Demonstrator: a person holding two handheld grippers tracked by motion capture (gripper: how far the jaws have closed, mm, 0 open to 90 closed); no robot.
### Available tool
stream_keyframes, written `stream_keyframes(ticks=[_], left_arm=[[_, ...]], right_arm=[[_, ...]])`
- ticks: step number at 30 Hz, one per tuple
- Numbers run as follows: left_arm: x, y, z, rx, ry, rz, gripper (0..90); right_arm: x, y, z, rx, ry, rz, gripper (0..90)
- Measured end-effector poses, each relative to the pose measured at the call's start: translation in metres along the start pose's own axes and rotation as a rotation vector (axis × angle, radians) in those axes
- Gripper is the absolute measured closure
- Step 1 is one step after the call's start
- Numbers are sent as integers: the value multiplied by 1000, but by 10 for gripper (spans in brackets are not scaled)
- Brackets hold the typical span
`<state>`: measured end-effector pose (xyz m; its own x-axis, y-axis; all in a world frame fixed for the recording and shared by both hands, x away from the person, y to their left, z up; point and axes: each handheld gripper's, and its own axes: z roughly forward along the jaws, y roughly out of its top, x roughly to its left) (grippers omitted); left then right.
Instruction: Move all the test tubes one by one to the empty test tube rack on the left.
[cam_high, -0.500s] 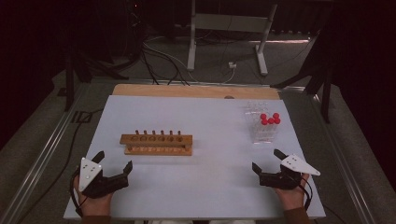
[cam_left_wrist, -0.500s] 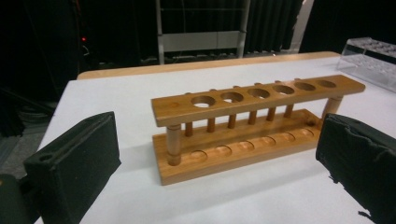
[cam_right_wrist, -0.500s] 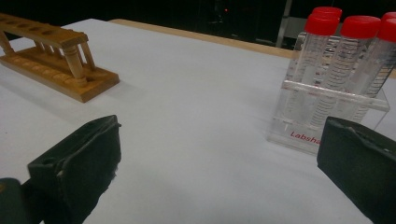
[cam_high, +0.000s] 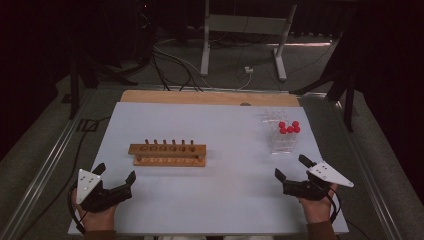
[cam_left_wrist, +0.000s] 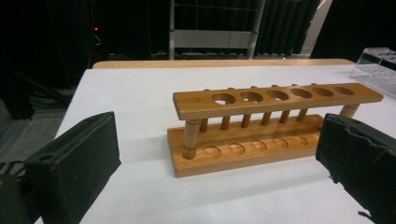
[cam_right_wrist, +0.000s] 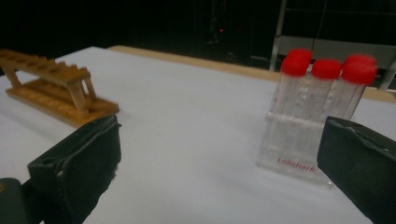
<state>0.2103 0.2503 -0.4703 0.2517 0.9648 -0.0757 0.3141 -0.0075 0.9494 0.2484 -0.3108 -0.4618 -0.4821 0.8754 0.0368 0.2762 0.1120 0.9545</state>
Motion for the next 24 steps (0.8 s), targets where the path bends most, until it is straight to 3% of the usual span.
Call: stream_keyframes(ticks=[8,16,22,24], left_arm=[[1,-2,2,8,-5,-11,5],[4,-3,3,12,-3,-35,5],[5,-4,3,11,-1,-48,5],[6,-4,3,12,-1,-52,6]], right_arm=[[-13,20,1,-30,-15,3,2],[-37,36,11,-28,-64,16,4],[-55,41,19,-12,-114,29,87],[-62,40,22,-6,-129,34,152]])
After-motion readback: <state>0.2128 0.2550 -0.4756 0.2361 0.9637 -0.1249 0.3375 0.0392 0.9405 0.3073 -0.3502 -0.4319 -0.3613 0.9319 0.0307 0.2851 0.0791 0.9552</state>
